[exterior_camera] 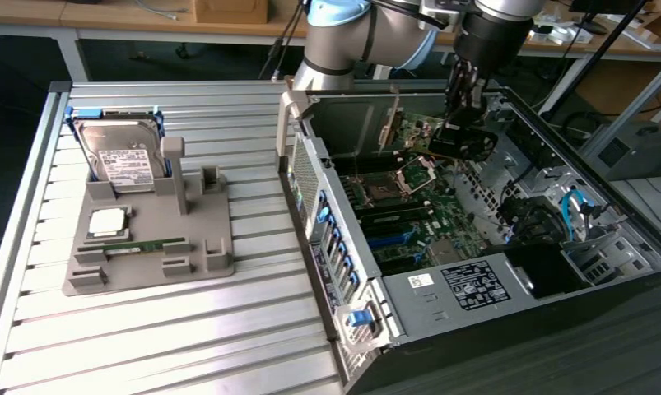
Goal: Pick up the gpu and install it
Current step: 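Insert the gpu into the slot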
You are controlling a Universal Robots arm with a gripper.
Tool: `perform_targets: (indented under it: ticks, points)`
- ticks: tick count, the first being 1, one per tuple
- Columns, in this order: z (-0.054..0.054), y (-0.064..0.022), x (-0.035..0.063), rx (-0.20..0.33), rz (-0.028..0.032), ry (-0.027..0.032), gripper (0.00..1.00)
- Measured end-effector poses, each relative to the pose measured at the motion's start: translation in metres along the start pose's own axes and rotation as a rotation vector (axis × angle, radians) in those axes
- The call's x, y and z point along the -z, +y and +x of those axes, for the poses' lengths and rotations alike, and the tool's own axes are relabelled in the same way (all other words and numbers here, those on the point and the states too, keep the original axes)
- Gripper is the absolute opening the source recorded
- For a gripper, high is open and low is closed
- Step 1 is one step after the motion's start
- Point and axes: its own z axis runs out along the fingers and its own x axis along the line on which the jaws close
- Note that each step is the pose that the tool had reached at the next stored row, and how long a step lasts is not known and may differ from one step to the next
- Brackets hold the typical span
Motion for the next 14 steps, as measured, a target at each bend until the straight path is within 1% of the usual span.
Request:
perform_targets:
  ticks: [14]
  points:
    - [0.0000,0.0000,-0.0001,0.068,-0.0022,-0.0034,0.27]
